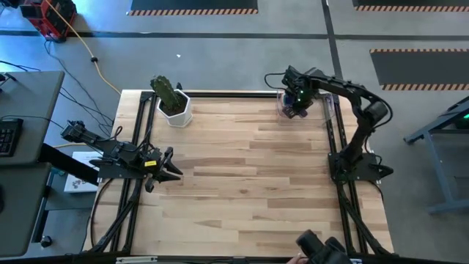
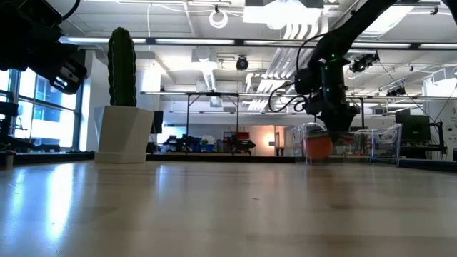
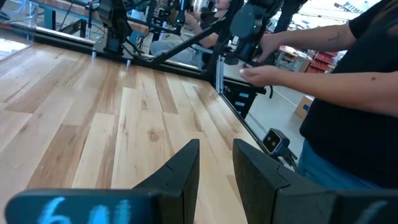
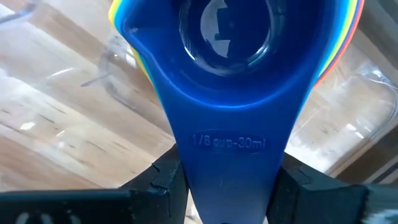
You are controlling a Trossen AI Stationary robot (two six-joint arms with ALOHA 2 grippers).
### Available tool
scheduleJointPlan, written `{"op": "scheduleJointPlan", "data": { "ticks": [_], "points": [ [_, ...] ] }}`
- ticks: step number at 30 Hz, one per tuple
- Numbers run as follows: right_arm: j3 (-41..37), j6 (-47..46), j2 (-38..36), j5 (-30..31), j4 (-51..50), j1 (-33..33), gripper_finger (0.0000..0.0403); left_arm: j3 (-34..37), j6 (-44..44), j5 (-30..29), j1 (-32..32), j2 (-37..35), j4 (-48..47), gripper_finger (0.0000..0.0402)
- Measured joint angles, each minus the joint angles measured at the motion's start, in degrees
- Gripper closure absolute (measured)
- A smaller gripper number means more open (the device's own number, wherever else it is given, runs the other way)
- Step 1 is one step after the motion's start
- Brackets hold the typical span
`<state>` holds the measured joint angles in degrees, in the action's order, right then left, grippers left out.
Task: Nest measuring cups in basket
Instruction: Put the nested measuring cups into the transparent bin
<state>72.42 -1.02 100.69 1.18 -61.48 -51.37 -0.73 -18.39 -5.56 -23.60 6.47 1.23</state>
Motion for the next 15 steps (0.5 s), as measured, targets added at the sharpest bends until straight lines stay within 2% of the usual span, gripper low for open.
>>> {"op": "scheduleJointPlan", "data": {
  "ticks": [8,15],
  "points": [
    [0.02,0.44,1.38,-0.21,0.0,-0.14,0.021,0.0,0.0,0.0,0.01,0.01,0.02,0.0314],
    [0.02,-0.33,1.37,-0.23,-0.05,-0.13,0.0181,0.0,0.0,0.0,-0.01,0.01,0.02,0.0314]
  ]
}}
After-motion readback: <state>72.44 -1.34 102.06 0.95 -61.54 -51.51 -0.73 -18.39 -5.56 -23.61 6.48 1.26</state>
